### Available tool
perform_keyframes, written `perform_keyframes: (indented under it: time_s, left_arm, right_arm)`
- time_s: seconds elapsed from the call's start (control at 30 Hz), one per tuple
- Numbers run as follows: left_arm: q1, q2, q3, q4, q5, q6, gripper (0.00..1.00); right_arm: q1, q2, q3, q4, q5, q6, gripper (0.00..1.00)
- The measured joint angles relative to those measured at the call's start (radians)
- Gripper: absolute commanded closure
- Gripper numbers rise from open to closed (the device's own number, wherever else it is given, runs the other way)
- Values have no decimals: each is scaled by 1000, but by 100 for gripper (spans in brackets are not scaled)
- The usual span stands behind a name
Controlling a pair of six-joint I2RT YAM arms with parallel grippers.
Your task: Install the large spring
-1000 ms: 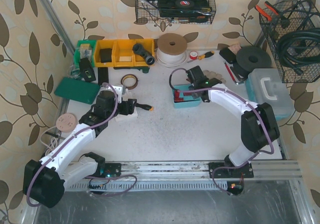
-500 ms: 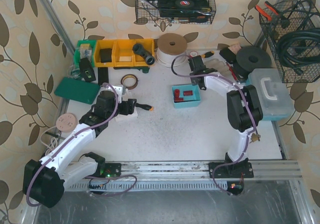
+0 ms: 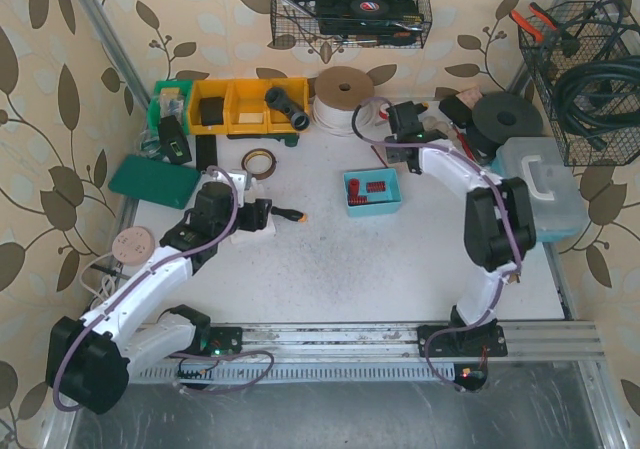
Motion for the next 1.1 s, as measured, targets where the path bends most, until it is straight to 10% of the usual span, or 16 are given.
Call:
perform_keyframes:
  time_s: [0.33,0.6,1.1]
  left_arm:
    - [-5,60,68,-125,-154,-144,12]
    - [-5,158,259,-324,-196,-513,35]
    - [-175,434,450,-436,-178,-1089,51]
  right_arm:
    - [7,-423,-211,-53,-106,42,22]
    - [120,-685,-415,-56,-174,82,1]
    - [157,-918,-660,66,-24,146,1]
